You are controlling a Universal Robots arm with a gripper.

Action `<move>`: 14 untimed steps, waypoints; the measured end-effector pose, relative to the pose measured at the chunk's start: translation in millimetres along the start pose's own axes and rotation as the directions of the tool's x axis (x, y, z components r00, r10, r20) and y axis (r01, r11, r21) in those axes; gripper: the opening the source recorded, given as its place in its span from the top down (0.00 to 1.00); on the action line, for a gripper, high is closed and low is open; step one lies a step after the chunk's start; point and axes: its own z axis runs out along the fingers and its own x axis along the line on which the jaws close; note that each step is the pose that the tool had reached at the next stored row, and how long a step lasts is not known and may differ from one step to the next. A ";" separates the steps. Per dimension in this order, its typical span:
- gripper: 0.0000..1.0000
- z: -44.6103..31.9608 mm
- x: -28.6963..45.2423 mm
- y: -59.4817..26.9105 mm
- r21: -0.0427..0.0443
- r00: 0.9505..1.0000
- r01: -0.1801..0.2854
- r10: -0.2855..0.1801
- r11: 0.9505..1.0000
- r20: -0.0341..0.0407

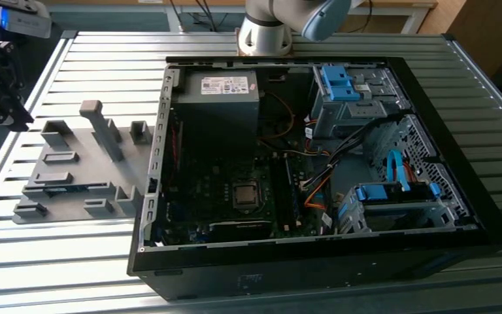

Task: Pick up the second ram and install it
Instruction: 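Pick up the second ram and move it above second insertion slot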

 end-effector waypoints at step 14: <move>0.76 23.5 5.1 -0.9 0.000 1.000 0.000 0.000 1.000 0.001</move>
